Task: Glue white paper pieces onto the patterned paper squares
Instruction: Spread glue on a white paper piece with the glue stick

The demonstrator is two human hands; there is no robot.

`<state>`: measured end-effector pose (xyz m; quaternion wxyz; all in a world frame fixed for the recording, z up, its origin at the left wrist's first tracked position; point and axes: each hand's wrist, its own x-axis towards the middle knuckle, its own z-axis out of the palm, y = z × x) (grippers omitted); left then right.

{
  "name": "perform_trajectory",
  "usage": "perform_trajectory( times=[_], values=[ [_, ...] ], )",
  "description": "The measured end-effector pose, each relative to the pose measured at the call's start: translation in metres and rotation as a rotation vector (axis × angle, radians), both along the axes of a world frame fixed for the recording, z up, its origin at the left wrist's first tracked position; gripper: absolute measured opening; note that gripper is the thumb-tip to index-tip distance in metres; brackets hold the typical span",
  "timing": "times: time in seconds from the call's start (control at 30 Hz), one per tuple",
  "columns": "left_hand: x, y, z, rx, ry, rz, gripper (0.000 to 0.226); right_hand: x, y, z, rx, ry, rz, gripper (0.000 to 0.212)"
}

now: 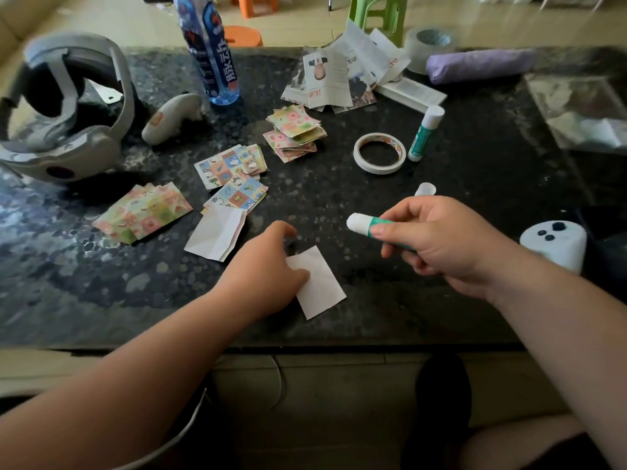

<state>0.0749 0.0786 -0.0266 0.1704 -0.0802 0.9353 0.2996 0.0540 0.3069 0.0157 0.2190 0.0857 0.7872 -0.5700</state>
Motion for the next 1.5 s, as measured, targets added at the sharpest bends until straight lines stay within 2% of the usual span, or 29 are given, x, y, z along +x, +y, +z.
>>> perform_trajectory(
  times=[0.13, 0.3, 0.47, 0.6, 0.83, 1.3, 1.5],
  values=[
    [0.010, -0.004, -0.006, -0.143, 0.138, -0.113, 0.055, -0.003, -0.011, -0.008, 0.371, 0.161, 0.183, 0.014],
    [0.014, -0.014, -0.010, -0.168, 0.205, -0.206, 0.047, -0.003, -0.033, -0.009, 0.479, 0.212, 0.316, 0.016],
    [0.021, -0.020, -0.013, -0.149, 0.179, -0.271, 0.056, -0.002, -0.050, -0.011, 0.582, 0.248, 0.385, 0.011],
    [0.023, -0.024, -0.015, -0.112, 0.163, -0.271, 0.064, -0.003, -0.058, -0.015, 0.627, 0.273, 0.405, 0.013],
    [0.019, -0.025, -0.019, -0.121, 0.142, -0.288, 0.063, -0.006, -0.066, -0.020, 0.664, 0.270, 0.386, 0.014],
    [0.017, -0.024, -0.015, -0.146, 0.113, -0.306, 0.061, 0.003, -0.057, 0.004, 0.808, 0.077, 0.539, 0.004],
    [0.016, -0.023, -0.013, -0.153, 0.100, -0.304, 0.061, 0.009, -0.050, 0.006, 0.834, 0.073, 0.592, 0.005]
  ],
)
